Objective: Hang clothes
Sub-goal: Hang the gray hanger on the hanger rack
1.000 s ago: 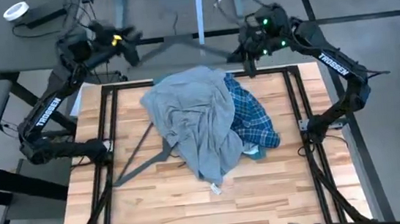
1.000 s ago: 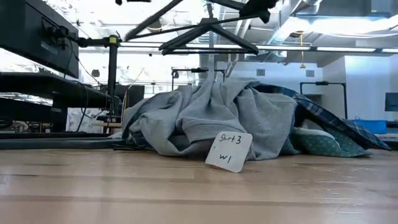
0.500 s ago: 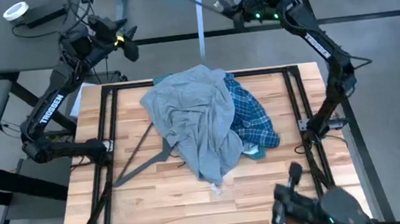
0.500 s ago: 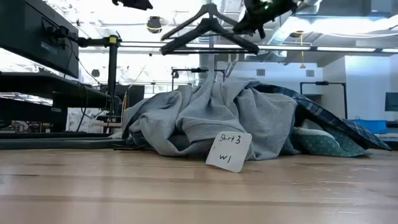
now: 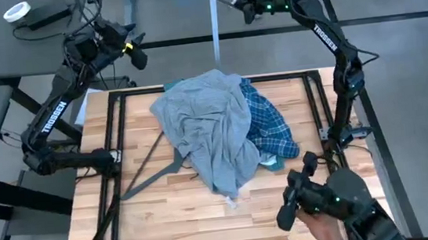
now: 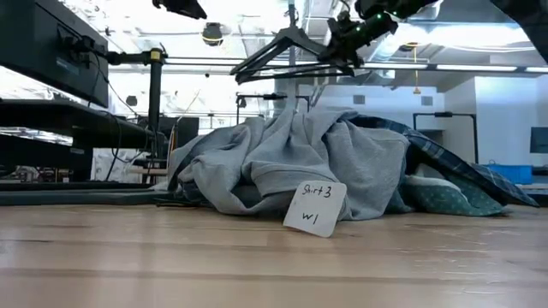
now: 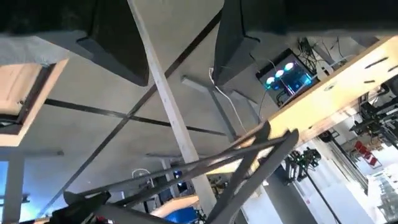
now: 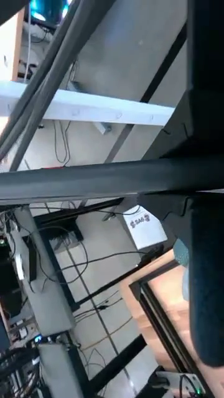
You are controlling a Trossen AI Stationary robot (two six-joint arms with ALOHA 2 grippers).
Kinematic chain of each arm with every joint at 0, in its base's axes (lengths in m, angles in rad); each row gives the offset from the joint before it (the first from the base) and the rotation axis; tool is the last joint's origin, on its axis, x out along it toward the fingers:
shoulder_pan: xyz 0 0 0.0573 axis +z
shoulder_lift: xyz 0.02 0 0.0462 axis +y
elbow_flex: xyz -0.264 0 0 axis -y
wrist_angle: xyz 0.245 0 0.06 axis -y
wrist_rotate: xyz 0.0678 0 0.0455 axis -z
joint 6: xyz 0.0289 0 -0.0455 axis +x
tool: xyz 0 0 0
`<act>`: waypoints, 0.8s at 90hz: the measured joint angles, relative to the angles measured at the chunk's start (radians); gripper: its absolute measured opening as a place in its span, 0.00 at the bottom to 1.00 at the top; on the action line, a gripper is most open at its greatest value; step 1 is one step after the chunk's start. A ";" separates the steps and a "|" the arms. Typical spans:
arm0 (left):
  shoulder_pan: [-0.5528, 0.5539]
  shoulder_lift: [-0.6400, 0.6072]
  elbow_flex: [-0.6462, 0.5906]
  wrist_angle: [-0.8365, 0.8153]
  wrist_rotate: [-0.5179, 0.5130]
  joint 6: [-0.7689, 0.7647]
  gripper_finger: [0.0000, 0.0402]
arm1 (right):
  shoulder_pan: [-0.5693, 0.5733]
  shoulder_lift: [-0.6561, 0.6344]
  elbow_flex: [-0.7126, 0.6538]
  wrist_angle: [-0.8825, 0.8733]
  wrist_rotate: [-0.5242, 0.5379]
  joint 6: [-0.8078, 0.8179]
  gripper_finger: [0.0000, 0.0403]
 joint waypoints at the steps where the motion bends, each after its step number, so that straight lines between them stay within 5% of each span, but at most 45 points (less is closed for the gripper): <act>1: 0.000 0.000 0.000 -0.002 0.000 0.000 0.41 | -0.001 0.000 0.000 -0.004 0.000 0.004 0.12; 32: 0.000 -0.001 0.000 -0.091 0.000 -0.049 0.41 | -0.009 -0.100 0.000 -0.341 0.000 -0.105 0.55; 54: -0.031 0.002 0.000 -0.402 0.011 -0.067 0.41 | 0.060 -0.232 0.000 -0.562 -0.012 -0.184 0.59; 72: -0.196 0.006 -0.063 -0.730 0.021 -0.226 0.41 | 0.189 -0.341 -0.072 -0.547 -0.109 -0.227 0.59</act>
